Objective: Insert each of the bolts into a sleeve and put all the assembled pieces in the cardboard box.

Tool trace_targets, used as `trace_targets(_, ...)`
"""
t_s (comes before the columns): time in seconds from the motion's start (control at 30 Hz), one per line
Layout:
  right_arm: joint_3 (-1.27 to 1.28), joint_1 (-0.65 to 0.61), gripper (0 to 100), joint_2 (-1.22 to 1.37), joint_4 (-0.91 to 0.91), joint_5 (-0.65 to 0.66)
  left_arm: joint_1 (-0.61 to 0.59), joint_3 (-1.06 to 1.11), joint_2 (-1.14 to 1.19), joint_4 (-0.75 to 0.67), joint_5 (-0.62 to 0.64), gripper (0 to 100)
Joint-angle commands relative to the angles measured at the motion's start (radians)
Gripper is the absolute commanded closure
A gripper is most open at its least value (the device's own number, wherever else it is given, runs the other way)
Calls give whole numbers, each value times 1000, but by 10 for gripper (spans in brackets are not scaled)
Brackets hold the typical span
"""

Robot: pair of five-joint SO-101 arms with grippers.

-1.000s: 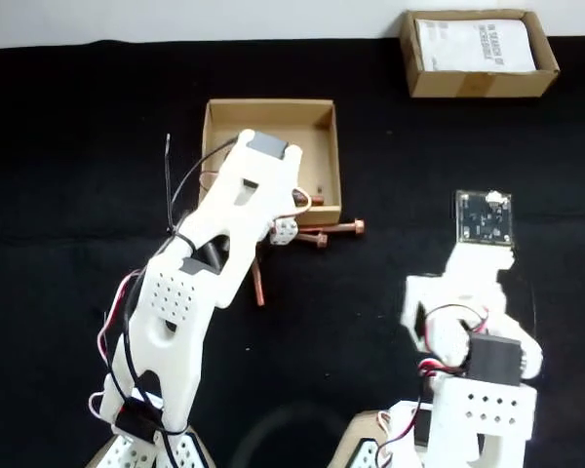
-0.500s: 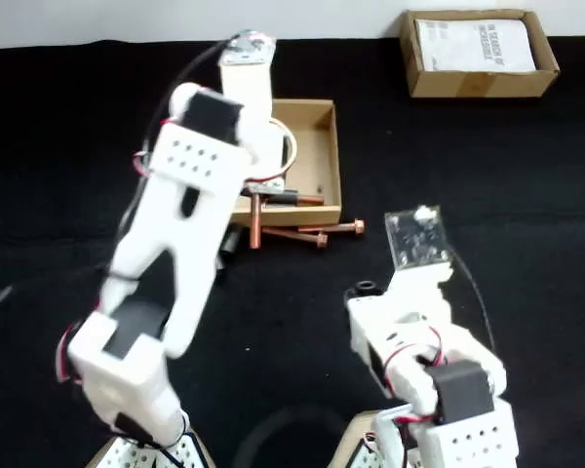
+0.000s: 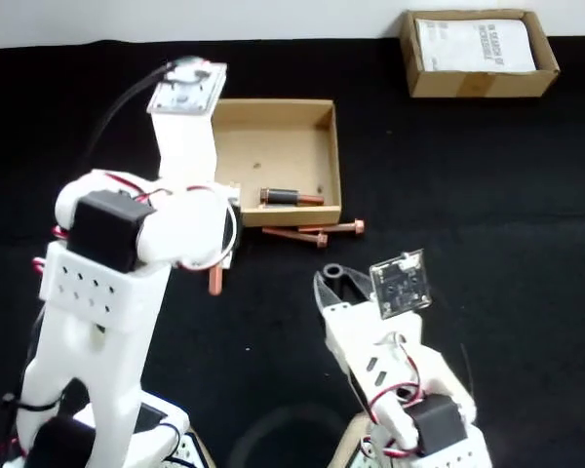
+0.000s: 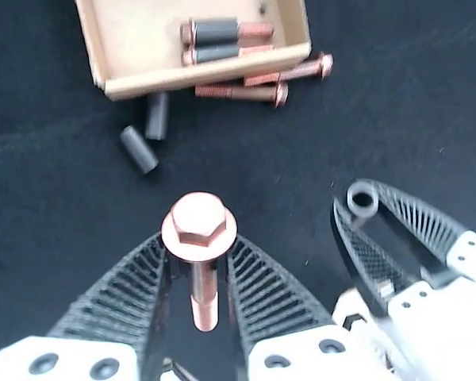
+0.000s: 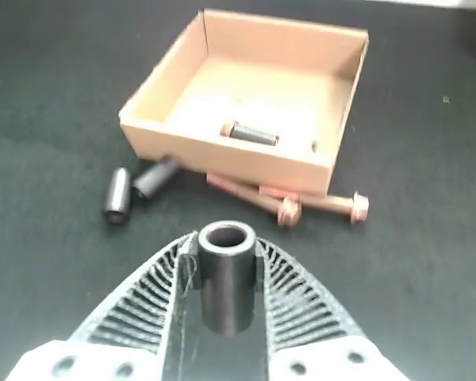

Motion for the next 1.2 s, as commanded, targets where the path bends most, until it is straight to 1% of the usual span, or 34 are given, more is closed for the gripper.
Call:
trace_targets(0.0,68,-7,992,-16,-166,-8,8,68,-56,-57,-5,992)
trace_targets(0.2,162,-7,992,-18,-354,-8,-28,193,-205,-255,-6,992)
trace_targets(0.4,180,-7,992,-18,-429,-8,-19,418,-424,-431,-2,992)
trace_targets(0.5,183,-7,992,-18,-447,-8,25,565,-506,-608,-2,992)
trace_targets(0.7,183,-8,992,-18,-447,-9,111,849,-622,-1056,-3,992)
trace_targets(0.77,183,-8,992,-18,-447,-9,153,898,-639,-1149,-3,992)
trace_targets(0.97,183,-8,992,-18,-447,-14,262,914,-622,-1215,-6,992)
trace_targets(1.17,183,-8,992,-18,-447,-15,274,908,-466,-1309,-2,992)
